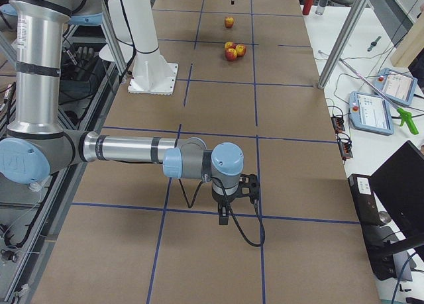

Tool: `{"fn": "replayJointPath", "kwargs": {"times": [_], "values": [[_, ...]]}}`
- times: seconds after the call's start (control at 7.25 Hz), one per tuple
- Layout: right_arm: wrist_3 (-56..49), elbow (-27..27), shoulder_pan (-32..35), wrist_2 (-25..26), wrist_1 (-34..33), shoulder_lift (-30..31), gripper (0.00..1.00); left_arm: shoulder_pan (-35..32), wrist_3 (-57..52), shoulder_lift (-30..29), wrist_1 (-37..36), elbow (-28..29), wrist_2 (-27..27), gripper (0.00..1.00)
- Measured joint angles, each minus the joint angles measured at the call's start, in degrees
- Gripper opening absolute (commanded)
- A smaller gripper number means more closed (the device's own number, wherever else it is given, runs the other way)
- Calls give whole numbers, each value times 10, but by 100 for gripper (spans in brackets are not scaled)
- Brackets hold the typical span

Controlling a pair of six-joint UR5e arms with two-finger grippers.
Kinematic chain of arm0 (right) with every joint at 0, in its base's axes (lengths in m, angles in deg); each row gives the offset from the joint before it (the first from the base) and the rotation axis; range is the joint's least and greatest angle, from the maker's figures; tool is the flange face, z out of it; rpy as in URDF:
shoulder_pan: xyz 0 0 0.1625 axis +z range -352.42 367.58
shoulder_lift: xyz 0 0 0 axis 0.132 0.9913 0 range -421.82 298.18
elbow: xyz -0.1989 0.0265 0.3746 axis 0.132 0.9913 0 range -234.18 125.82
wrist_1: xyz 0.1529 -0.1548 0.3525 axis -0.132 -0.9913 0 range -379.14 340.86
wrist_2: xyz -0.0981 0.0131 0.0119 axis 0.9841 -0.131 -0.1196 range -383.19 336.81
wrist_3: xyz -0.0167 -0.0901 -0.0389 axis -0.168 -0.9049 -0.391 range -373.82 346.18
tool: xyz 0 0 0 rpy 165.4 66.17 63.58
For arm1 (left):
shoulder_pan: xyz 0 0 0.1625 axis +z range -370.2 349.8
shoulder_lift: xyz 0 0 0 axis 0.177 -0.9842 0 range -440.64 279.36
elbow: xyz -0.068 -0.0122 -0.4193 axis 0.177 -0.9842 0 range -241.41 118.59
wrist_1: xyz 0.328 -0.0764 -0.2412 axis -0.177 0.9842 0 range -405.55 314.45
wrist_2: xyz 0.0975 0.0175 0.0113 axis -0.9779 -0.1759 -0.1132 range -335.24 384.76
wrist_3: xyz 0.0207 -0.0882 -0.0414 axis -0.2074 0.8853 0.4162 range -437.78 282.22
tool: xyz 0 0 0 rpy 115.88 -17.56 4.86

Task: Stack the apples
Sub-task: 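Lower the left gripper onto the lone red-yellow apple and close it, then lift the apple with the left gripper and carry it over the three-apple cluster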

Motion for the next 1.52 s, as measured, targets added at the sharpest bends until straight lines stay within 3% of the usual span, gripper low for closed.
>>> {"fn": "replayJointPath", "kwargs": {"times": [0.41, 0.83, 1.1, 1.52], "values": [[0, 0, 0, 0, 0, 0, 100, 58, 65, -45, 16, 48, -5, 100], [0, 0, 0, 0, 0, 0, 100, 113, 104, -60, 14, 58, -53, 98], [0, 0, 0, 0, 0, 0, 100, 121, 102, -56, 11, 55, -93, 96], [0, 0, 0, 0, 0, 0, 100, 122, 99, -55, 9, 53, -104, 96]]}}
